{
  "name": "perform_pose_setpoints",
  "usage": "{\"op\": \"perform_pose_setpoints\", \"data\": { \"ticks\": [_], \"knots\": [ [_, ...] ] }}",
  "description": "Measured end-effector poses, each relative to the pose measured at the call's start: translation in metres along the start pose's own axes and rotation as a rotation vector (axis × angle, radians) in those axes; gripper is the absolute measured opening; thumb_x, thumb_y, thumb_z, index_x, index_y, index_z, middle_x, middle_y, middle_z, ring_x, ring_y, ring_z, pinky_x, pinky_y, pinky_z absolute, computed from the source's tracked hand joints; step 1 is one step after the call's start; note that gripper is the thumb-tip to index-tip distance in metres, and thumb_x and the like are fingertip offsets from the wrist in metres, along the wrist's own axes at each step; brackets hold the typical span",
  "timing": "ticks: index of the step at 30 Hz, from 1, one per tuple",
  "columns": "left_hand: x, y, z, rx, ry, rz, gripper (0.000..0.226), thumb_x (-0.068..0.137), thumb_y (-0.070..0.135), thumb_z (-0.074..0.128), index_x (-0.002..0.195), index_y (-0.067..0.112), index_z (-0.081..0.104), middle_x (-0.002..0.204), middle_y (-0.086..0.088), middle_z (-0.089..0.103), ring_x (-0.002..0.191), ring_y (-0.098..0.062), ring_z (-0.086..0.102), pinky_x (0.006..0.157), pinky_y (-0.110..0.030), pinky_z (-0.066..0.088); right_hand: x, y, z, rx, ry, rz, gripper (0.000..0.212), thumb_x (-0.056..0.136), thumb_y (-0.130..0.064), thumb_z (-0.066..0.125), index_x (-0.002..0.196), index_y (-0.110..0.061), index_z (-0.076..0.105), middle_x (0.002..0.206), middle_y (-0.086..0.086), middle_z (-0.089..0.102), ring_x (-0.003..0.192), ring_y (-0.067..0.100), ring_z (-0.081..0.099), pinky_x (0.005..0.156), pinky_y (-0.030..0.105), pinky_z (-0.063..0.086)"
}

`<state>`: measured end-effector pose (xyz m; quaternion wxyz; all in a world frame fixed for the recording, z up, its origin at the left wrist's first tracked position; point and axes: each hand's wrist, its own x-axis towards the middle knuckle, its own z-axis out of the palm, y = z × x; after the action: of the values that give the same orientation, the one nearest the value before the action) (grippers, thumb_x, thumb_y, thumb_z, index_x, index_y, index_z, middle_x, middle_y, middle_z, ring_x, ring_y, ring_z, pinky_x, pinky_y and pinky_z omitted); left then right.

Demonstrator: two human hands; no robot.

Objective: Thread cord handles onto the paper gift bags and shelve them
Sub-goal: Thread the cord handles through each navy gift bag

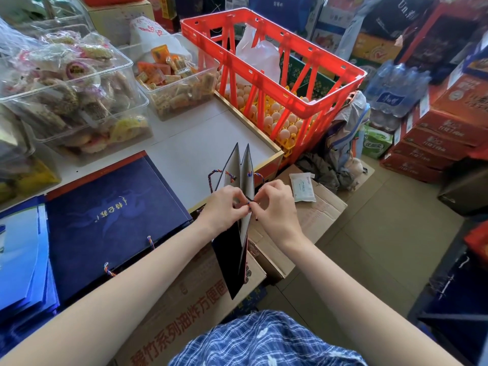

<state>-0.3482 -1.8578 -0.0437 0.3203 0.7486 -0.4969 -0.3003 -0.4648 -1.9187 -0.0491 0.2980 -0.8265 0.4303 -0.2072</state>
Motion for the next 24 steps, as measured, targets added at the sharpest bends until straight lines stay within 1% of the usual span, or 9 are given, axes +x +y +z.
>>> {"op": "perform_pose_setpoints", "data": {
  "ticks": [5, 8, 11, 14, 17, 19, 21, 22, 24],
  "knots": [
    [-0.001, -0.009, -0.003, -0.047, -0.005, 0.025, 0.008, 0.083, 0.013, 0.067, 0.079, 0.012, 0.060, 0.096, -0.006, 0.057, 0.081, -0.018, 0.065, 0.075, -0.022, 0.046, 0.003, 0.001, -0.002, 0.022, -0.066, -0.117, 0.003, 0.081, -0.003, 0.065, 0.083, -0.005, 0.065, 0.080, -0.001, 0.056, 0.079, 0.017, 0.048, 0.074, 0.030, 0.042],
    [0.000, -0.014, -0.005, -0.084, -0.036, 0.032, 0.012, 0.083, 0.012, 0.068, 0.076, 0.016, 0.058, 0.093, -0.001, 0.054, 0.080, -0.021, 0.066, 0.075, -0.023, 0.047, 0.007, 0.001, -0.006, 0.005, -0.123, -0.117, 0.006, 0.082, -0.008, 0.066, 0.087, -0.008, 0.068, 0.074, -0.007, 0.054, 0.078, 0.014, 0.047, 0.072, 0.026, 0.040],
    [0.001, -0.016, -0.008, -0.194, -0.018, 0.035, 0.029, 0.084, -0.005, 0.060, 0.069, 0.018, 0.050, 0.083, 0.001, 0.053, 0.070, -0.017, 0.066, 0.075, -0.028, 0.054, 0.010, 0.004, -0.007, 0.038, -0.209, -0.093, 0.008, 0.082, -0.007, 0.065, 0.088, -0.012, 0.069, 0.071, -0.008, 0.058, 0.071, 0.012, 0.050, 0.070, 0.024, 0.042],
    [0.003, -0.012, -0.014, -0.309, 0.023, -0.049, 0.033, 0.086, -0.014, 0.052, 0.066, 0.012, 0.046, 0.078, -0.002, 0.057, 0.059, 0.000, 0.066, 0.052, -0.008, 0.043, 0.008, 0.013, -0.005, 0.176, -0.210, 0.001, 0.013, 0.081, -0.003, 0.065, 0.085, -0.014, 0.070, 0.070, -0.002, 0.064, 0.059, 0.007, 0.053, 0.059, 0.013, 0.041],
    [0.005, -0.009, -0.015, -0.275, -0.032, -0.123, 0.018, 0.089, -0.004, 0.053, 0.081, 0.012, 0.048, 0.081, -0.003, 0.061, 0.056, 0.002, 0.064, 0.048, -0.009, 0.042, 0.003, 0.019, 0.000, 0.195, -0.156, 0.048, 0.016, 0.081, -0.002, 0.062, 0.085, -0.017, 0.068, 0.068, -0.008, 0.060, 0.054, -0.002, 0.051, 0.057, 0.010, 0.038],
    [0.006, -0.004, -0.016, -0.242, -0.115, -0.202, 0.002, 0.090, 0.007, 0.051, 0.088, 0.008, 0.052, 0.084, -0.008, 0.065, 0.069, -0.012, 0.069, 0.060, -0.018, 0.052, 0.002, 0.018, 0.001, 0.230, -0.147, 0.050, 0.018, 0.082, -0.002, 0.061, 0.084, -0.019, 0.064, 0.069, -0.010, 0.057, 0.057, -0.002, 0.051, 0.060, 0.010, 0.040],
    [0.011, -0.001, -0.018, -0.066, -0.215, -0.257, 0.025, 0.089, 0.023, 0.049, 0.086, 0.003, 0.063, 0.087, -0.014, 0.069, 0.084, -0.024, 0.066, 0.080, -0.031, 0.053, 0.002, 0.016, 0.000, 0.263, -0.153, 0.039, 0.016, 0.084, -0.003, 0.062, 0.085, -0.020, 0.061, 0.072, -0.007, 0.057, 0.061, 0.003, 0.052, 0.063, 0.013, 0.042],
    [0.012, 0.000, -0.018, 0.024, -0.265, -0.270, 0.032, 0.092, 0.026, 0.047, 0.080, 0.003, 0.065, 0.083, -0.012, 0.069, 0.084, -0.024, 0.064, 0.083, -0.031, 0.050, 0.002, 0.016, -0.001, 0.277, -0.161, 0.028, 0.016, 0.084, -0.004, 0.062, 0.086, -0.020, 0.060, 0.074, -0.005, 0.058, 0.062, 0.005, 0.052, 0.063, 0.013, 0.042],
    [0.010, 0.004, -0.017, 0.080, -0.339, -0.316, 0.039, 0.097, 0.027, 0.041, 0.068, 0.011, 0.063, 0.070, -0.003, 0.065, 0.072, -0.015, 0.061, 0.070, -0.024, 0.046, 0.001, 0.015, -0.001, 0.307, -0.182, 0.014, 0.016, 0.084, -0.004, 0.064, 0.087, -0.019, 0.059, 0.076, -0.002, 0.058, 0.063, 0.006, 0.053, 0.064, 0.013, 0.043]
  ]
}}
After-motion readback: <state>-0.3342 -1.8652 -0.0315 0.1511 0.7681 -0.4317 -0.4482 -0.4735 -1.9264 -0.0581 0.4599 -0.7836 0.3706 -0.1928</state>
